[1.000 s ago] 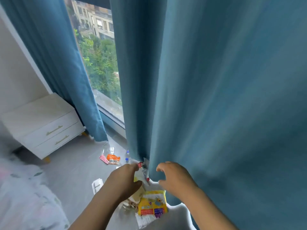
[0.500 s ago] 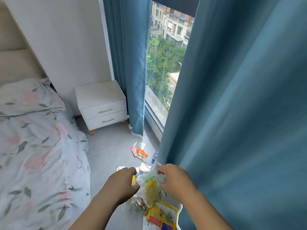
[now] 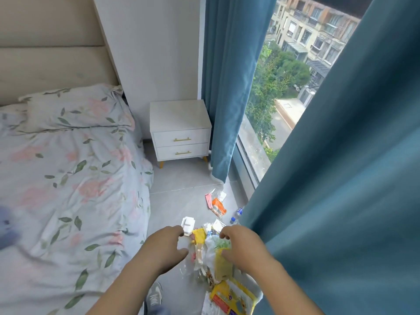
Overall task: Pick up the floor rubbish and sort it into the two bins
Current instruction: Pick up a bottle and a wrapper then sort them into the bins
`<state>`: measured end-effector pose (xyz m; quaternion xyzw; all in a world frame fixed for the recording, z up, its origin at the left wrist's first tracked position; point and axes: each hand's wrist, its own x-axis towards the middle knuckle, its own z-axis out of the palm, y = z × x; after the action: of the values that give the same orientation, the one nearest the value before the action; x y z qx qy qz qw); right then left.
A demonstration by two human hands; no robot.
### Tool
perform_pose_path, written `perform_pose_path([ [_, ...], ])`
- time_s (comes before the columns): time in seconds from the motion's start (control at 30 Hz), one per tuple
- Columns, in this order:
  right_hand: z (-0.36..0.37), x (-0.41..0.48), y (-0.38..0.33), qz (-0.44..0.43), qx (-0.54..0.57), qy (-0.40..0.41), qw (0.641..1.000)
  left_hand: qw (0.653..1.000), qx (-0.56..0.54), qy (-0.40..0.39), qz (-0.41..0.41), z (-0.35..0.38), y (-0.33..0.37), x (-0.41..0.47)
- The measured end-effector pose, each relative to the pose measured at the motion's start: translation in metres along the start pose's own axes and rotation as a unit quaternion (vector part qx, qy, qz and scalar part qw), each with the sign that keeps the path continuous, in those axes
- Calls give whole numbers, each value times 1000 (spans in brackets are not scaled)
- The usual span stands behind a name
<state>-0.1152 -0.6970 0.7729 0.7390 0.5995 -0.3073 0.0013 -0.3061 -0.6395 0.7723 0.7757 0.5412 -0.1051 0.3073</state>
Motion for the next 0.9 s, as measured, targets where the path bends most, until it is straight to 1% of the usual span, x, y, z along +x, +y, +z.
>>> perform_pose_path([
  [0.17,-2,45,-26,-7,-20,-1,1000,1000,-5,9,-2,-27,-29,32],
  [0.27,-3,77,-48,-4,-12,9,1000,1000,-4,12,7,-51,-53,55],
  [0.47,-5,131,-101,31,10,21,999,1000,15,-9,20,-104,-110,96],
  [0.57,-9,155,-118,48,9,24,999,999,23,-5,29,-128,-132,119],
  [0.9,-38,233,-142,58,-33,26,997,998,14,-11,64,-171,-157,192],
])
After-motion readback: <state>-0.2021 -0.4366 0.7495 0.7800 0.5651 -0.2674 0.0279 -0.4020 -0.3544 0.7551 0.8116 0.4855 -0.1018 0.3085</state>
